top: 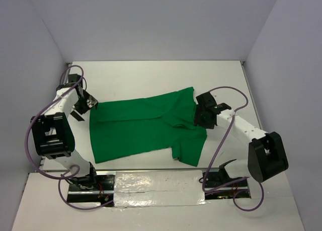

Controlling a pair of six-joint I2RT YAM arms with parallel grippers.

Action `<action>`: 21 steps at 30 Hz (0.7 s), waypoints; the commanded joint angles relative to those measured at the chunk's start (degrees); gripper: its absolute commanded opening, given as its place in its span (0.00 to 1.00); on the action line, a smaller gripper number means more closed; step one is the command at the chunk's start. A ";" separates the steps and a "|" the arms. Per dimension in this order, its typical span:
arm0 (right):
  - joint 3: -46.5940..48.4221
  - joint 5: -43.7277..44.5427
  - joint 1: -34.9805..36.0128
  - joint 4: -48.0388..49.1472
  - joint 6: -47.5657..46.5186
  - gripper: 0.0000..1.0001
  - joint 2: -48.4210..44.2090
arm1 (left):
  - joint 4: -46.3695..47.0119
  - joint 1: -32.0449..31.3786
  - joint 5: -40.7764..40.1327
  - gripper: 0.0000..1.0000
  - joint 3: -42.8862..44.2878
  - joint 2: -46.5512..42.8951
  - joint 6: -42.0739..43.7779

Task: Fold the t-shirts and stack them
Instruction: Fold the flattened tshirt in 1/3 of the way

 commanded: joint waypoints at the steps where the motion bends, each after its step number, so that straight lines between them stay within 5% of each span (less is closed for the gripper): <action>1: 2.28 3.69 1.37 1.84 1.71 0.60 -0.75 | -0.44 -0.66 -0.75 0.95 3.05 -0.38 0.77; 6: 10.18 4.13 1.55 2.54 1.01 0.48 2.93 | 2.38 -8.02 -1.36 0.94 8.14 -3.38 2.87; 12: 20.20 -0.52 -3.53 4.92 0.04 0.43 16.02 | 1.67 -11.91 1.27 0.91 12.46 4.78 2.80; 15: 26.35 -3.25 -6.79 5.27 -1.01 0.54 23.66 | 1.32 -11.91 3.38 0.92 13.51 9.62 2.36; 16: 28.02 -3.69 -7.84 4.83 -1.45 0.66 25.60 | 1.32 -11.91 4.25 0.91 13.60 10.50 2.27; 21: 38.31 -7.19 -8.99 2.63 -3.29 0.72 38.78 | 1.15 -11.74 3.21 0.91 14.39 14.45 0.25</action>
